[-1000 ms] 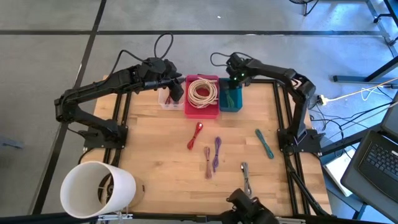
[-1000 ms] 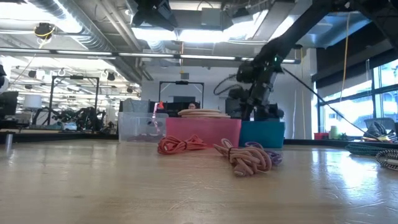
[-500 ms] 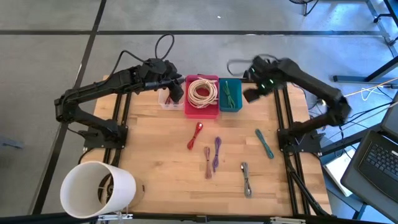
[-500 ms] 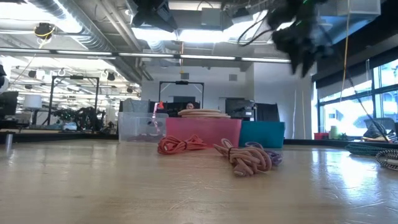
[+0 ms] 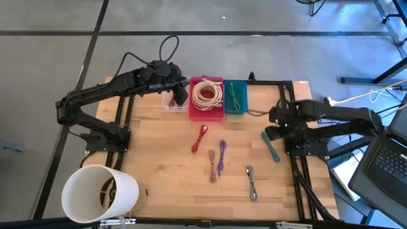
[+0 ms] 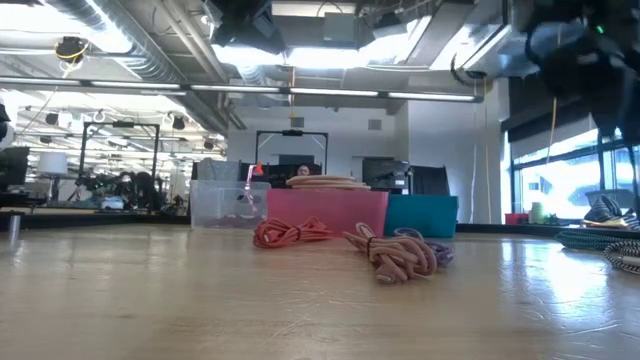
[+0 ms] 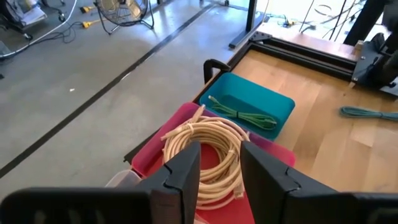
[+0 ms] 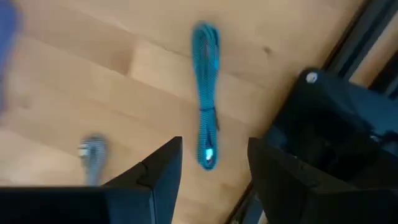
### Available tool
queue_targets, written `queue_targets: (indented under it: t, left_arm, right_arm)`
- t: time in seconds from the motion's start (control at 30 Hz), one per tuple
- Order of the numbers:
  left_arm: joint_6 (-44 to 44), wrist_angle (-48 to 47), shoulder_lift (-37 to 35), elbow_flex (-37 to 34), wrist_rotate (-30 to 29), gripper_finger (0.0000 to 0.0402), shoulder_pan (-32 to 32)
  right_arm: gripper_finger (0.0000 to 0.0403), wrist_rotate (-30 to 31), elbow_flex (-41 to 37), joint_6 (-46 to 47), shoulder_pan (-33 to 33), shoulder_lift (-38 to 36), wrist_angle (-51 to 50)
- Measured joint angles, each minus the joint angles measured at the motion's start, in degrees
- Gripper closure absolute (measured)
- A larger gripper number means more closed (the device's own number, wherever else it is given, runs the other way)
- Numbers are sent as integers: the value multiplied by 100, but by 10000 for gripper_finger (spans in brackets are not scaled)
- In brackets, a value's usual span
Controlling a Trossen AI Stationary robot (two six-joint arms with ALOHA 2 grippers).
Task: Pick & Place USB Port
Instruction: Put the blue charger cable into the transparent bin
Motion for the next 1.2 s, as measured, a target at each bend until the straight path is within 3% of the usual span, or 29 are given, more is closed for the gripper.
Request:
queue_targets:
  t: [0.1, 0.27, 0.47, 0.7, 1.0, 1.2]
  left_arm:
    - [-5, 85, 0, 0, 11, 297, -1]
    - [-108, 210, 0, 0, 199, 297, -2]
    - [-195, 261, 0, 0, 344, 298, -15]
    - [-206, 262, -2, 0, 343, 298, -13]
    - [-206, 259, -2, 0, 469, 301, -17]
    - [-120, 256, -4, 0, 597, 303, -18]
  right_arm:
    - [217, -32, -595, 190, 202, -8, 415]
    - [234, 190, -486, 291, 433, 435, 684]
    - [251, -206, -532, 518, 595, 1006, 1782]
    - [254, 198, -540, 499, 627, 2044, 1129]
    - [251, 215, -936, -159, 623, 2868, 2121]
    - [253, 51, -1486, -129, 616, 2881, 2575]
